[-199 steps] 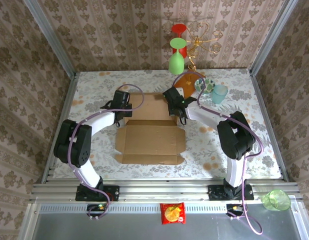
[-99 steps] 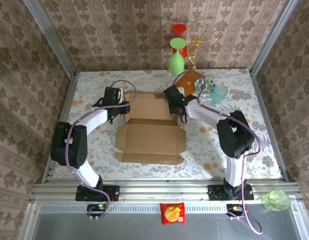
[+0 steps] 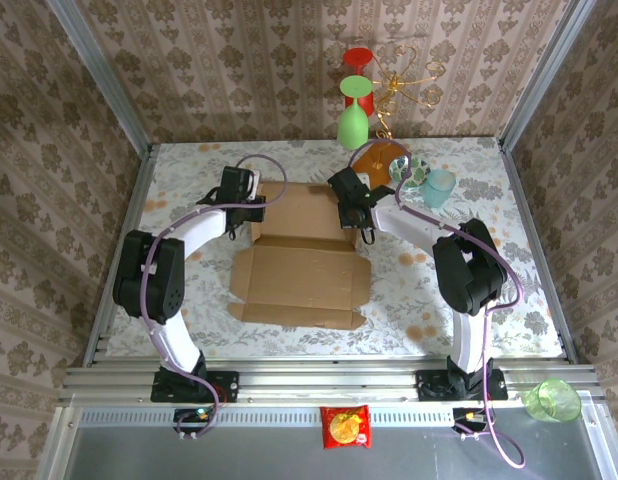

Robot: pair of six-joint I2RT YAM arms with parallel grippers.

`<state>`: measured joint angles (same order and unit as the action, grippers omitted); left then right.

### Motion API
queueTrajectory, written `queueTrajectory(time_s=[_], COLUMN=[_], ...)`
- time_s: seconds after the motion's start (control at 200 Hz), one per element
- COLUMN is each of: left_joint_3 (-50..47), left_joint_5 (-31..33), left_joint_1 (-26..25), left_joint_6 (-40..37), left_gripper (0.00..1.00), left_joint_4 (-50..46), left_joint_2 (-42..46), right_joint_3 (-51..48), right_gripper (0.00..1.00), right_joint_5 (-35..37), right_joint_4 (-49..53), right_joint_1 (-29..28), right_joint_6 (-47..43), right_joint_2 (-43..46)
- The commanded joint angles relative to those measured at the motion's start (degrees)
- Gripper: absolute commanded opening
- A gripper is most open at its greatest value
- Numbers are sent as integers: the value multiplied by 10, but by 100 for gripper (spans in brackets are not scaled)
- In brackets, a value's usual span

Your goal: Fold the paper box

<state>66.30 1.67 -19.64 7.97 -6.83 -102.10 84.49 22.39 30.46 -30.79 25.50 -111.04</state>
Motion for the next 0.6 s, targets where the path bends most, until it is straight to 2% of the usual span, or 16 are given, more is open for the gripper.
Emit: queueTrajectory(time_s=[0.0,0.06,0.12,0.275,0.385,0.455,0.595], left_joint_3=[-14,-10,-6,-11,-31,-64,-147], left_joint_5=[32,38,46,51,41,18,-32], left_joint_1=[-9,-13,-16,-18,-19,-17,-2], left_joint_6=[-2,13,36,154,238,293,365], left_gripper=[8,35,46,52,52,52,59], left_joint_4=[-13,-21,-37,-108,-185,-217,-268], left_joint_2=[14,28,49,131,204,255,350], right_joint_3=[13,16,19,23,31,35,53], right_gripper=[0,0,0,0,0,0,0], right_joint_5=[-6,-9,-13,-40,-71,-99,-141], right_joint_4=[49,58,66,90,113,124,148], right_joint_1=[3,4,5,13,24,33,49], right_joint_6=[27,42,57,102,136,156,170], right_joint_2=[-22,-22,-19,-11,-11,-13,-28])
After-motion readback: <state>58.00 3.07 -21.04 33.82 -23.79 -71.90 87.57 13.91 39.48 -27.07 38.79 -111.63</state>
